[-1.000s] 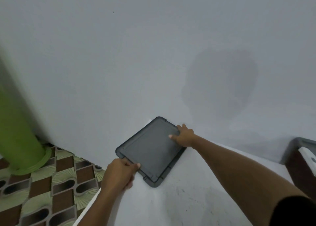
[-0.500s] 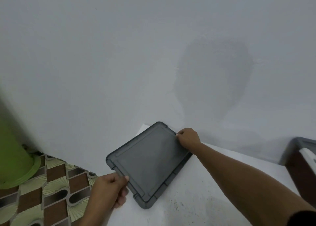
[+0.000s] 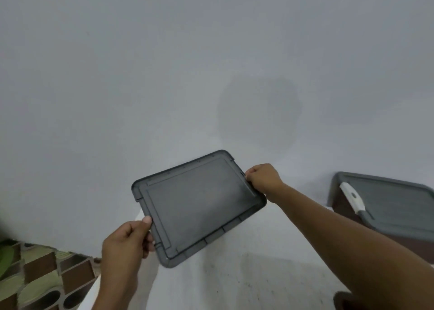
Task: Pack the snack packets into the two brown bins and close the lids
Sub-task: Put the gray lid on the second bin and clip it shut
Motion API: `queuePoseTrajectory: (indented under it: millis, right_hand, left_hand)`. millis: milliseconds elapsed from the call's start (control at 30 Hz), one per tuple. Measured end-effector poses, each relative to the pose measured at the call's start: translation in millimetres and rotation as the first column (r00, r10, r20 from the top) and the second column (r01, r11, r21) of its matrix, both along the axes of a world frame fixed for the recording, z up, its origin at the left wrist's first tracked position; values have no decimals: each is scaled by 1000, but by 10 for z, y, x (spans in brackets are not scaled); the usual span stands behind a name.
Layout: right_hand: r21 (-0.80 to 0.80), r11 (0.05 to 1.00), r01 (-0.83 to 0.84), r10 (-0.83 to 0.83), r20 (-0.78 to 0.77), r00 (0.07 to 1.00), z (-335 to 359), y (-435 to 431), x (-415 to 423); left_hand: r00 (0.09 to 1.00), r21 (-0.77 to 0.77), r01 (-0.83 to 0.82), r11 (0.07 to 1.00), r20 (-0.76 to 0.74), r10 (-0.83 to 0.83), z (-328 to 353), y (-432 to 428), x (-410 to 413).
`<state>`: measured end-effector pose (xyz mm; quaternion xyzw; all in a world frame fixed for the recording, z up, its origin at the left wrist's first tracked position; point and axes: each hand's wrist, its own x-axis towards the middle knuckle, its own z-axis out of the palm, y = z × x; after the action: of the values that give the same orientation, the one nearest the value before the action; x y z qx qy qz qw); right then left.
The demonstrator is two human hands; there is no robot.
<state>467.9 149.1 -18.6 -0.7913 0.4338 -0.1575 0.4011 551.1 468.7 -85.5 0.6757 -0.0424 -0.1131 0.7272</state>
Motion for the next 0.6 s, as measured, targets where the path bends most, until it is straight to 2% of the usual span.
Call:
queuePoseTrajectory:
  millis: [233, 600]
  right_hand:
    - [83, 995, 48, -56, 100, 993, 460, -221, -1048]
    - [154, 988, -6, -50, 356, 933, 878, -380, -2865]
  left_hand:
    - [988, 31, 65, 997, 137, -69, 449, -246, -633]
    - [961, 41, 47, 998, 271, -56, 943, -470, -2039]
